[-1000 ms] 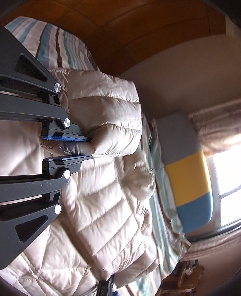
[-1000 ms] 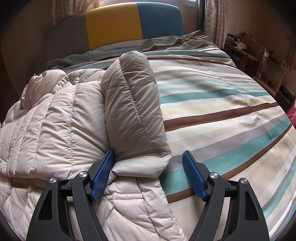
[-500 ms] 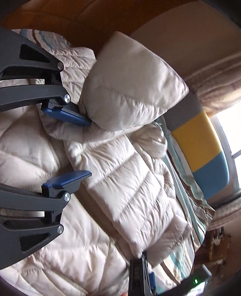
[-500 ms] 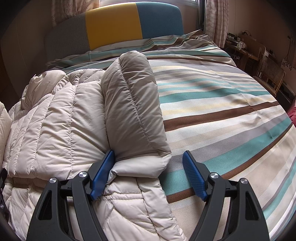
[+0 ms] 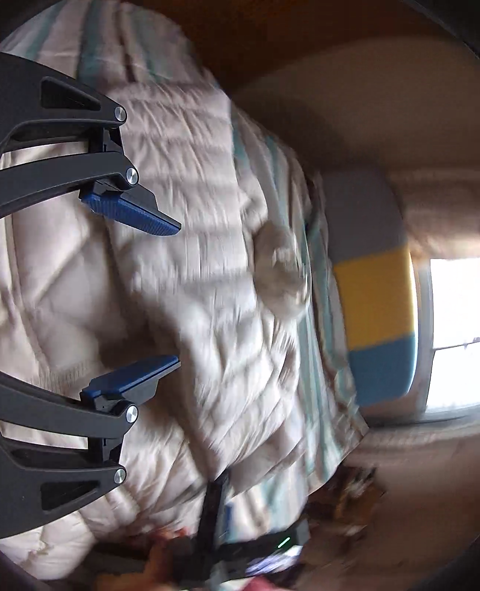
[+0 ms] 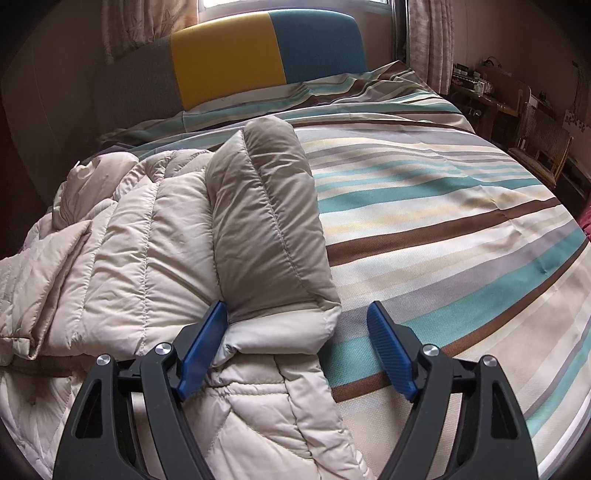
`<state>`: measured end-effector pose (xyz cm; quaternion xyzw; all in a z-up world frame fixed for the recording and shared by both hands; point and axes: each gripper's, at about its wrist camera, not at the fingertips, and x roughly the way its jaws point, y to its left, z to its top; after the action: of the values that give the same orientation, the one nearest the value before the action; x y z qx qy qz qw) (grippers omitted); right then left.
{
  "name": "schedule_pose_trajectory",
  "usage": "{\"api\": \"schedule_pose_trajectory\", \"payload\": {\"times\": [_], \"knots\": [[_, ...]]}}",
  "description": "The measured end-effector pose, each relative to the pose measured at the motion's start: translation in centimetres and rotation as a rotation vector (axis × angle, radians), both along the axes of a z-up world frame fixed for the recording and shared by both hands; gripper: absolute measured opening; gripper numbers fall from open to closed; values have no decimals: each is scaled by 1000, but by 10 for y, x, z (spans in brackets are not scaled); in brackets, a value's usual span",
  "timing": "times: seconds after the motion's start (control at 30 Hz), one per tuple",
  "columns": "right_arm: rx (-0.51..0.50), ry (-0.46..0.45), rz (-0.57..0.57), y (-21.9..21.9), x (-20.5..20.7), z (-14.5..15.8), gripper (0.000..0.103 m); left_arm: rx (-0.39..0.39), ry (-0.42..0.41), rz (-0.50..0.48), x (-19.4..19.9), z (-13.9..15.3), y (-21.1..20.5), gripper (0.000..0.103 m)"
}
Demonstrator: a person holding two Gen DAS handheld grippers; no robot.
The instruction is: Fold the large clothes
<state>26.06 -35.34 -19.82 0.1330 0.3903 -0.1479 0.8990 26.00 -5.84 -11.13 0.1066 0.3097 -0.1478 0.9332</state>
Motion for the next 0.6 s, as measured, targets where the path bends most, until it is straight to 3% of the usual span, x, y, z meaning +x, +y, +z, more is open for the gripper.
{"api": "schedule_pose_trajectory", "payload": {"times": [0.13, 0.27, 0.3, 0.37, 0.47, 0.6], "knots": [[-35, -89, 95, 34, -12, 36, 78, -65, -19, 259, 29, 12, 80, 66], [-5, -172, 237, 85, -12, 67, 78, 10, -12, 475, 62, 7, 138, 66], [7, -180, 285, 100, -10, 72, 76, 14, 2, 515, 69, 3, 149, 59], [35, -182, 394, 130, 2, 78, 65, -6, 39, 546, 81, -3, 164, 47], [69, -145, 497, 168, 24, 74, 48, -19, 97, 506, 93, -20, 164, 40], [54, -44, 521, 195, 58, 49, 31, 37, 120, 417, 93, -40, 134, 39]]}}
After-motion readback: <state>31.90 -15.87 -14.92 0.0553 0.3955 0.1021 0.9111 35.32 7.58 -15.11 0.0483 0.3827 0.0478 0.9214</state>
